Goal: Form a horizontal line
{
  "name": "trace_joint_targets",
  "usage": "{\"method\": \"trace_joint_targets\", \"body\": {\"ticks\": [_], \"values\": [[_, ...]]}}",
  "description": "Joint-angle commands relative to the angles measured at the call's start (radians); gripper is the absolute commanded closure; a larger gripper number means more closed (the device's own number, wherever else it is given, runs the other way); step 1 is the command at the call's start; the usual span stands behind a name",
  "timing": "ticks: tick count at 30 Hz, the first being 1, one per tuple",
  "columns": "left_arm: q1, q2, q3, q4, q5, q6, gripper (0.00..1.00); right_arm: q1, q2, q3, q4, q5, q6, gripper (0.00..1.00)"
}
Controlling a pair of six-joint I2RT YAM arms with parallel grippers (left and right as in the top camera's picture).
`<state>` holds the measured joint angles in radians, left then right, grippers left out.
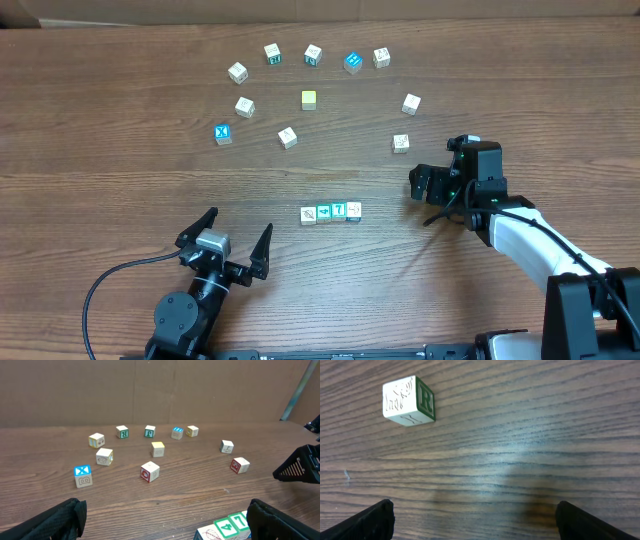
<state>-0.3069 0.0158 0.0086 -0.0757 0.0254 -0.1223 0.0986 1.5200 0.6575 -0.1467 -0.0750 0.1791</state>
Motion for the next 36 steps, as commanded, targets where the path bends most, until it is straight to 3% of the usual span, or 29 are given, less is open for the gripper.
{"method": "trace_joint_targets", "body": {"ticks": [1,20,32,36], "values": [[0.005,-0.012,-0.004,-0.002,-0.003,0.022,0.00,-0.003,-0.029,-0.011,0.003,-0.006,-0.009,0.00],[0.005,-0.012,-0.004,-0.002,-0.003,0.022,0.00,-0.003,-0.071,-0.033,0.017,-0.006,-0.010,0.00],[0.005,-0.011,-0.004,-0.002,-0.003,0.022,0.00,-0.003,-0.176,-0.176,0.204,-0.006,-0.010,0.00],[0.005,-0.011,-0.004,-0.002,-0.003,0.022,0.00,-0.003,-0.233,-0.275,0.336,-0.006,-0.009,0.00]]}}
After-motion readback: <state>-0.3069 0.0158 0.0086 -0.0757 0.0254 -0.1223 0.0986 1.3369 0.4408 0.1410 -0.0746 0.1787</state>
